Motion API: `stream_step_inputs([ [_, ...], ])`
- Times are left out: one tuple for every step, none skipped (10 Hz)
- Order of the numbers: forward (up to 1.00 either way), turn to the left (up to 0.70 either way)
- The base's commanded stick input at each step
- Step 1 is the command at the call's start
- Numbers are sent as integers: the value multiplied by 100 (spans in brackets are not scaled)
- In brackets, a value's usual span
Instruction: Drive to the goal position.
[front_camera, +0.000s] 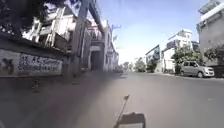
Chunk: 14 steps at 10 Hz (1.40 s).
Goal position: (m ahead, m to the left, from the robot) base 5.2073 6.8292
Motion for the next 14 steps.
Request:
stream_step_inputs([
  [0,0],
  [0,0],
  [35,0],
  [90,0],
  [100,0],
  [100,0],
  [100,0],
  [100,0],
  [100,0],
  [100,0],
  [100,0],
  [100,0],
  [100,0],
  [100,0],
])
